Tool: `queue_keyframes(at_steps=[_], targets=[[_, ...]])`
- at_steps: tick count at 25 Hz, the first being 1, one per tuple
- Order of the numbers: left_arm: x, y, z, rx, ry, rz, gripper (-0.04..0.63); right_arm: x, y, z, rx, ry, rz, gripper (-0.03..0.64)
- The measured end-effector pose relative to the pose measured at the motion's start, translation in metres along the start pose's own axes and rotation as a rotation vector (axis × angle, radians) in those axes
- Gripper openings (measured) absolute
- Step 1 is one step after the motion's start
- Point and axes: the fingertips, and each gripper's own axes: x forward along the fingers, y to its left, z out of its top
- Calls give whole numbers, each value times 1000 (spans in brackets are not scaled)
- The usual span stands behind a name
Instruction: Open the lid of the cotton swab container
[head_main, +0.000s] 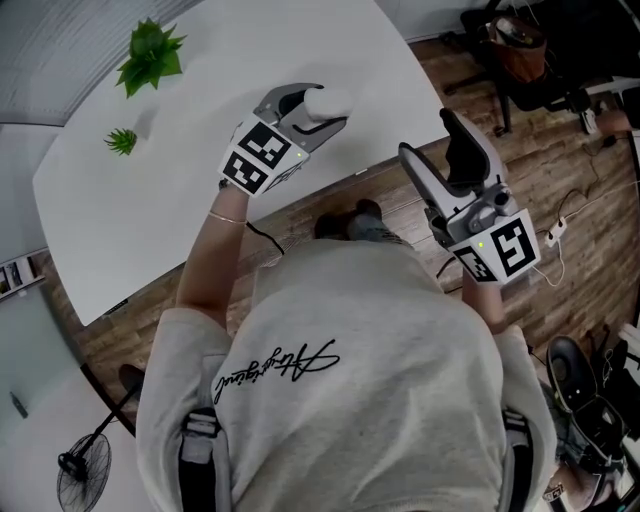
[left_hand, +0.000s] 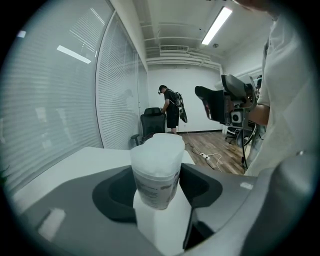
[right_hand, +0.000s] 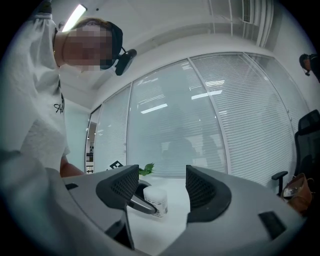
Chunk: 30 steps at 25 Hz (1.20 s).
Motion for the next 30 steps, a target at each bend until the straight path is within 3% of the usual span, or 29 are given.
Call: queue_keyframes(at_steps=[8,15,25,30], targets=[[-37,-27,8,17,-19,-84,255,23,52,-4,-124,45,211,276],[-64,-46,8,69,-7,-132,255,45,94,-8,-163,66,381,276],[-98,-59,19,88,-21,-159,255,71,132,-17,-248,112,524,276],[-114,-69,28,133,-23,-170,253,76,143,-19,-255,115,560,276]])
